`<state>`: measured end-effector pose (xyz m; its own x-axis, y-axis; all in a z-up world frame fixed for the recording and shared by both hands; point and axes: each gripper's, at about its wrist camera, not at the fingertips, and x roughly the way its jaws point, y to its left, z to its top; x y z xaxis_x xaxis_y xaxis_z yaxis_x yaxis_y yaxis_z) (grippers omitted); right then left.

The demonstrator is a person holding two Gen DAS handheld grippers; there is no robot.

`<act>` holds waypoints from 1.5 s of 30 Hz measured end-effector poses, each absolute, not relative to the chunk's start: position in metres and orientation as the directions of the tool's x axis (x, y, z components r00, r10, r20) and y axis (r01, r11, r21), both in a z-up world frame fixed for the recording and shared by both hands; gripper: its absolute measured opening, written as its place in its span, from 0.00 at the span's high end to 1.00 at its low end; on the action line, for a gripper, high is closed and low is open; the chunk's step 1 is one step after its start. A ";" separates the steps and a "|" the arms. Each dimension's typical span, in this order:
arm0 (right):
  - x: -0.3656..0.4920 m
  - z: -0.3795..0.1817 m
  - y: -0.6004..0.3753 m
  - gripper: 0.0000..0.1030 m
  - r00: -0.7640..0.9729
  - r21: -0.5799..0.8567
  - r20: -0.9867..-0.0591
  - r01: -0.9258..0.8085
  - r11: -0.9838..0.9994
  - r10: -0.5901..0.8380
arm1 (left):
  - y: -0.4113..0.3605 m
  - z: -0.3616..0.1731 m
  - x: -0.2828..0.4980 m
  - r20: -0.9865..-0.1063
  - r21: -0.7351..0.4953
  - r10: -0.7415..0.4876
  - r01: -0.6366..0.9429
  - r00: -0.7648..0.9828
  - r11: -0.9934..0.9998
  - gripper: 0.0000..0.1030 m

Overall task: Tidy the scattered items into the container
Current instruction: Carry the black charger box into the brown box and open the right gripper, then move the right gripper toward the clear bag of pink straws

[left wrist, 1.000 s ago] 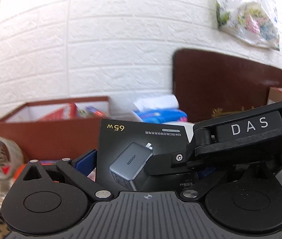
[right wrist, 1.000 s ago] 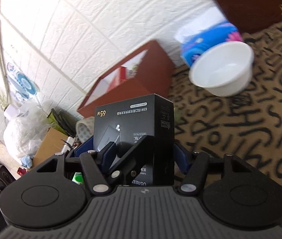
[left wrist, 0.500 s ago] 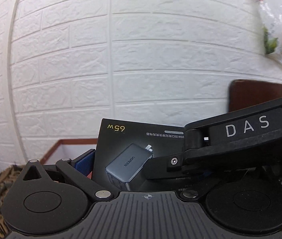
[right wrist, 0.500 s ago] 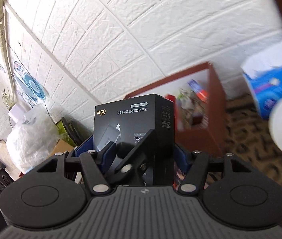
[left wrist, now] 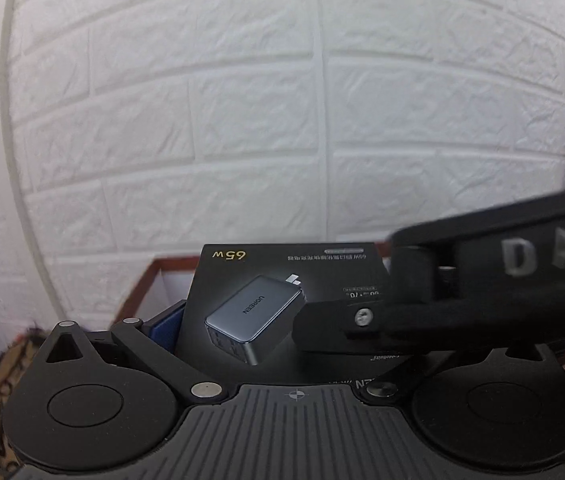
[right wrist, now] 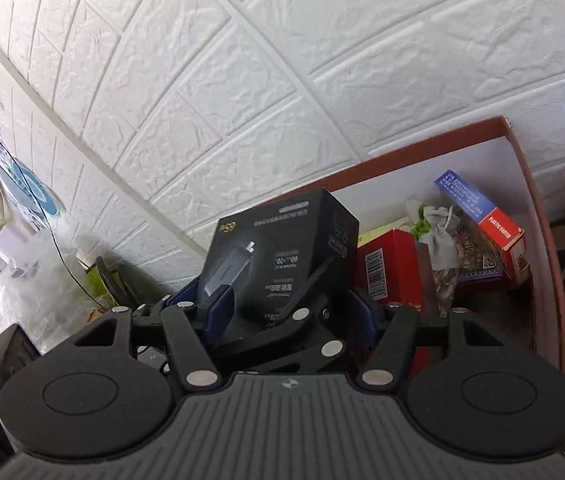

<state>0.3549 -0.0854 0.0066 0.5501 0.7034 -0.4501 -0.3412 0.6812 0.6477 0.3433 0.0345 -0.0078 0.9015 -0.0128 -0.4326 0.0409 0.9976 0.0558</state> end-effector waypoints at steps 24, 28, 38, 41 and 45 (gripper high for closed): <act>0.192 0.018 -0.208 0.32 0.700 0.607 -0.394 -0.288 0.741 0.595 | 0.020 0.011 0.197 -0.381 0.049 -0.121 0.150 0.917 0.987 0.06; 0.148 -0.018 -0.241 0.32 0.702 0.643 -0.430 -0.203 0.738 0.568 | -0.009 -0.015 0.163 -0.396 0.063 -0.141 0.180 0.908 0.982 0.05; 0.101 -0.095 -0.266 0.32 0.685 0.766 -0.473 0.009 0.642 0.554 | -0.028 -0.073 0.146 -0.470 0.124 -0.139 0.221 0.872 0.967 0.05; 0.103 -0.096 -0.259 0.32 0.708 0.759 -0.473 0.025 0.651 0.524 | -0.018 -0.076 0.152 -0.480 0.111 -0.136 0.215 0.866 0.970 0.05; 0.120 -0.099 -0.253 0.31 0.718 0.784 -0.456 0.044 0.619 0.526 | -0.017 -0.076 0.162 -0.479 0.084 -0.174 0.242 0.860 0.967 0.05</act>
